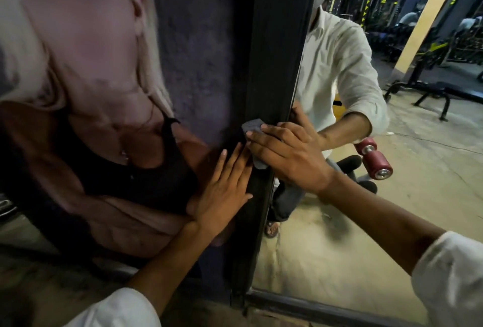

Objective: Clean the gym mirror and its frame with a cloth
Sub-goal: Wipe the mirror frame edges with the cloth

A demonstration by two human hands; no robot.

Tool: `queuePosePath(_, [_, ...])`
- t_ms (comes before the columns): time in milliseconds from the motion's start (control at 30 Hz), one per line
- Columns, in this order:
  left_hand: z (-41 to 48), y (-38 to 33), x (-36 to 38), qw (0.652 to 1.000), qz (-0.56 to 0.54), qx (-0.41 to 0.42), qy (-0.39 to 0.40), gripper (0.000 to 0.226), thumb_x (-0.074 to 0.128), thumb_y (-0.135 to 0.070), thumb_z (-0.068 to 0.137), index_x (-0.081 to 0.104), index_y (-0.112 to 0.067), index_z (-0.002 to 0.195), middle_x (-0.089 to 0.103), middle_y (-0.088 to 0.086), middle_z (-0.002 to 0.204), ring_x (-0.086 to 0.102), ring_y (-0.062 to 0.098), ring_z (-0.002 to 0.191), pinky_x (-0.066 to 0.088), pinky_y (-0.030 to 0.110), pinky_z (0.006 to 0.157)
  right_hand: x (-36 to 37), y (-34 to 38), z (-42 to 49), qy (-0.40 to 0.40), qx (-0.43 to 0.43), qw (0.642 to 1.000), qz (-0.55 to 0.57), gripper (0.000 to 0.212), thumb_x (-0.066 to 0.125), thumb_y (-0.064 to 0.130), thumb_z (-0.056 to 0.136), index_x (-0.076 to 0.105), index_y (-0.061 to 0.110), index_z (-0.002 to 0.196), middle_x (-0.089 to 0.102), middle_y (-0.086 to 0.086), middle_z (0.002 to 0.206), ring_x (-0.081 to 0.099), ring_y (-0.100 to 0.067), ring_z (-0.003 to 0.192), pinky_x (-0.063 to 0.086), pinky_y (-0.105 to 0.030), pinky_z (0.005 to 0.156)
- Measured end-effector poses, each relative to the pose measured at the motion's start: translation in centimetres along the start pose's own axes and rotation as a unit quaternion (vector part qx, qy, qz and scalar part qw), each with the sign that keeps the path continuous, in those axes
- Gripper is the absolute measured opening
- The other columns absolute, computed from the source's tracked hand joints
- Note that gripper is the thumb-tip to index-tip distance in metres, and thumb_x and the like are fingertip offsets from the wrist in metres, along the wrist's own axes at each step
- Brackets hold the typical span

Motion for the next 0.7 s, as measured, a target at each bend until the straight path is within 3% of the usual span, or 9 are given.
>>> queuePosePath(67, [-0.1,-0.2,0.2,1.000,-0.005,-0.002,-0.011,0.132,0.077,-0.058,0.086,-0.007,0.008,0.164,-0.015,0.027,0.173,0.005,0.039,0.163,0.023,0.055,0.131,1.4,-0.7,-0.8,0.016,0.002,0.999,0.031,0.055,0.036,0.020,0.117,0.015,0.012,0.168,0.015,0.001,0.175,0.032,-0.027,0.156,0.047,-0.056,0.112])
queuePosePath(100, [-0.1,-0.3,0.5,1.000,-0.004,-0.001,-0.019,0.132,0.077,-0.058,0.087,-0.008,0.008,0.163,-0.017,0.027,0.173,0.003,0.039,0.163,0.023,0.055,0.130,2.2,-1.0,-1.2,0.020,0.003,0.999,0.042,0.056,0.032,0.021,0.118,0.010,0.012,0.168,0.009,0.003,0.176,0.024,-0.025,0.158,0.051,-0.058,0.107])
queuePosePath(167, [-0.2,-0.3,1.0,0.999,-0.008,0.001,-0.034,0.128,0.076,-0.059,0.087,-0.001,0.009,0.164,-0.019,0.027,0.172,0.000,0.038,0.163,0.025,0.056,0.130,3.1,-1.1,-2.0,0.016,0.025,0.998,0.054,0.050,0.031,0.024,0.117,0.029,0.007,0.164,0.024,-0.004,0.173,0.029,-0.026,0.156,0.050,-0.063,0.107])
queuePosePath(233, [-0.1,0.1,1.6,0.999,-0.010,0.011,-0.044,0.122,0.075,-0.060,0.088,0.008,0.009,0.163,-0.024,0.028,0.170,-0.005,0.038,0.163,0.024,0.056,0.130,3.1,-0.5,-1.9,-0.009,0.040,0.998,0.047,0.046,0.036,0.027,0.115,0.062,0.002,0.143,0.054,-0.015,0.154,0.044,-0.031,0.145,0.044,-0.064,0.109])
queuePosePath(300, [0.0,0.3,2.1,0.998,-0.004,0.026,-0.049,0.121,0.073,-0.063,0.088,0.009,0.009,0.162,-0.026,0.029,0.169,-0.010,0.037,0.163,0.022,0.057,0.130,2.5,0.9,-1.5,-0.072,0.055,0.996,0.014,0.045,0.041,0.029,0.110,0.075,0.004,0.125,0.068,-0.015,0.137,0.052,-0.033,0.133,0.039,-0.054,0.108])
queuePosePath(400, [0.0,0.6,2.5,0.995,-0.036,0.046,-0.079,0.120,0.077,-0.063,0.084,0.019,0.008,0.161,-0.024,0.026,0.171,-0.009,0.036,0.164,0.021,0.060,0.130,2.4,2.5,-1.5,-0.147,0.103,0.984,-0.001,0.031,0.051,0.024,0.102,0.069,0.010,0.123,0.071,-0.012,0.134,0.057,-0.033,0.126,0.042,-0.054,0.105])
queuePosePath(500, [0.0,0.8,2.2,0.988,-0.097,0.051,-0.105,0.128,0.078,-0.068,0.082,0.011,0.005,0.164,-0.007,0.024,0.173,-0.001,0.036,0.164,0.020,0.061,0.130,3.0,2.9,-1.6,-0.172,0.123,0.977,-0.015,0.029,0.059,0.019,0.096,0.067,0.011,0.123,0.070,-0.010,0.135,0.065,-0.037,0.120,0.049,-0.063,0.095])
queuePosePath(600, [-0.1,0.4,2.7,0.974,-0.165,0.033,-0.152,0.127,0.065,-0.082,0.085,0.013,0.002,0.165,0.004,0.024,0.175,0.001,0.035,0.165,0.016,0.059,0.132,3.1,3.0,-1.8,-0.202,0.127,0.971,-0.015,0.029,0.065,0.015,0.095,0.069,0.007,0.123,0.069,-0.011,0.136,0.067,-0.039,0.116,0.048,-0.057,0.096])
queuePosePath(700, [-0.1,-0.3,4.3,0.963,-0.159,0.024,-0.218,0.125,0.059,-0.083,0.087,0.007,-0.001,0.165,0.009,0.024,0.175,0.002,0.033,0.165,0.015,0.059,0.132,3.4,3.1,-2.2,-0.241,0.145,0.959,-0.034,0.038,0.072,0.019,0.094,0.059,0.009,0.128,0.064,-0.017,0.137,0.064,-0.039,0.113,0.045,-0.047,0.095])
Point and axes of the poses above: each hand's wrist, its own z-axis towards the middle knuckle, its own x-axis out of the palm, y = z × x, the point moved 7 cm from there along z, towards the middle knuckle
